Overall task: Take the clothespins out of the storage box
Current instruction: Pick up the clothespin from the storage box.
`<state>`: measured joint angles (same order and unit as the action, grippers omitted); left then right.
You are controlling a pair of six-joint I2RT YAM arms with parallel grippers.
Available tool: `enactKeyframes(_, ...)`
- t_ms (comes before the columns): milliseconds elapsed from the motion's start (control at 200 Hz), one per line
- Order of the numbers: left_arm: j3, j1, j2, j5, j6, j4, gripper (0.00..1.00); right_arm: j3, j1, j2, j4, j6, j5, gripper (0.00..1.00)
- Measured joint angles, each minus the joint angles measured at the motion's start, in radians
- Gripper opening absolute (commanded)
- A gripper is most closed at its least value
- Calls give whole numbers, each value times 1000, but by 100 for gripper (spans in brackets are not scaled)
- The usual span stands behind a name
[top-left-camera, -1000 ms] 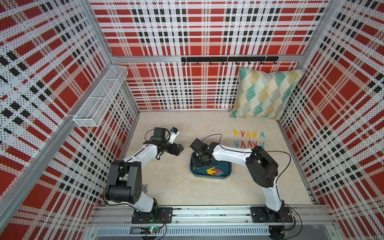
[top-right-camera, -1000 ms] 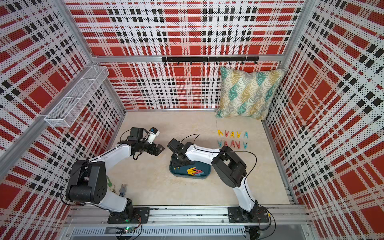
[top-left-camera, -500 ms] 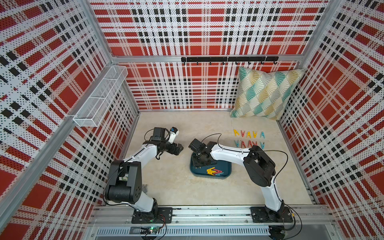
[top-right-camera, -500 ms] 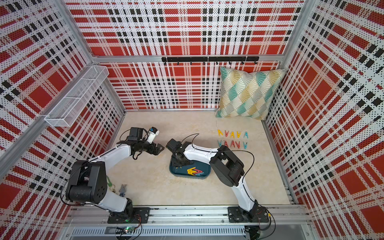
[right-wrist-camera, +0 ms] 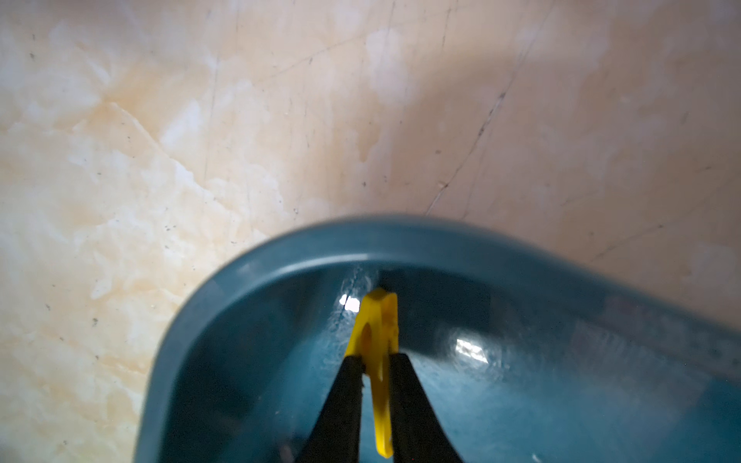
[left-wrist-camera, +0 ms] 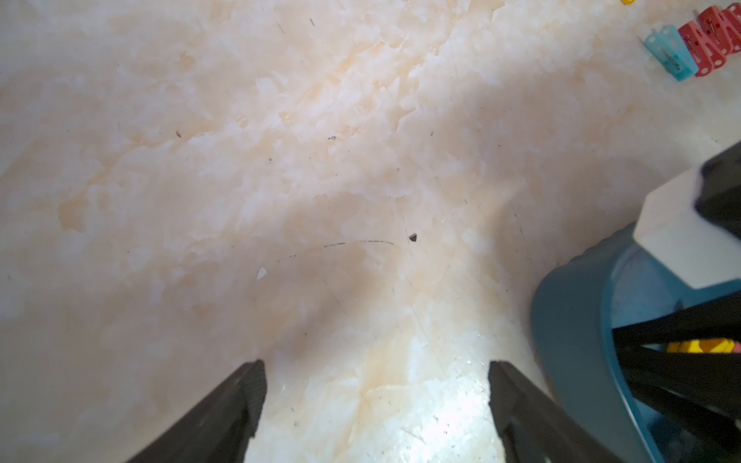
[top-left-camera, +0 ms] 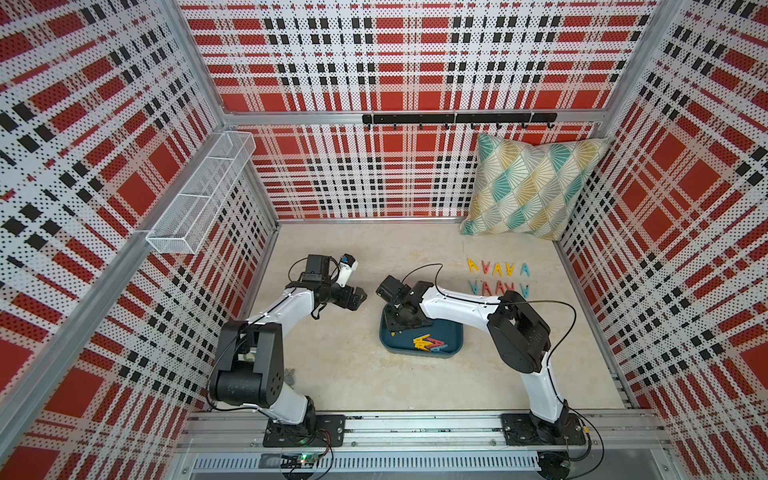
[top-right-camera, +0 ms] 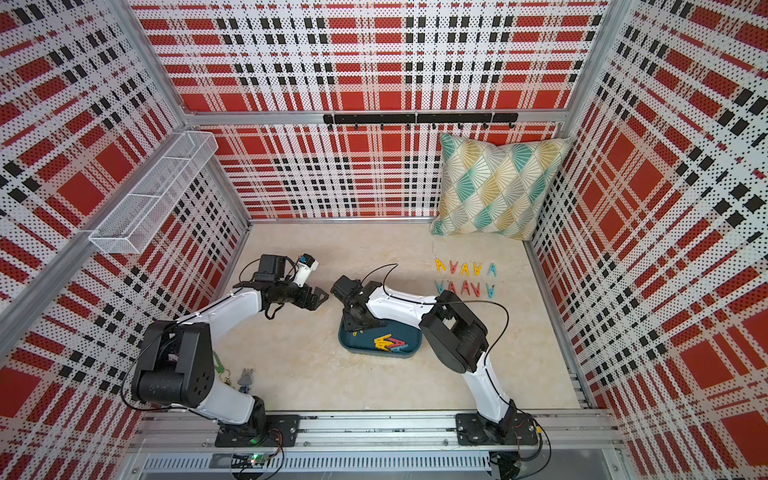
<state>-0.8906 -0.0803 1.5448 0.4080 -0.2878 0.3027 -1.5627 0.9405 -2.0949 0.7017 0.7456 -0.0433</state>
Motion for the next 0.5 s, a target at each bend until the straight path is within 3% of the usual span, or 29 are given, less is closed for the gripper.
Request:
enactKeyframes(321, 0, 0, 0, 0, 0, 0, 92, -7, 0, 0, 12, -5, -22, 16)
enactKeyframes(501, 0, 0, 0, 0, 0, 0, 92, -7, -6, 0, 16, -16, -31, 28)
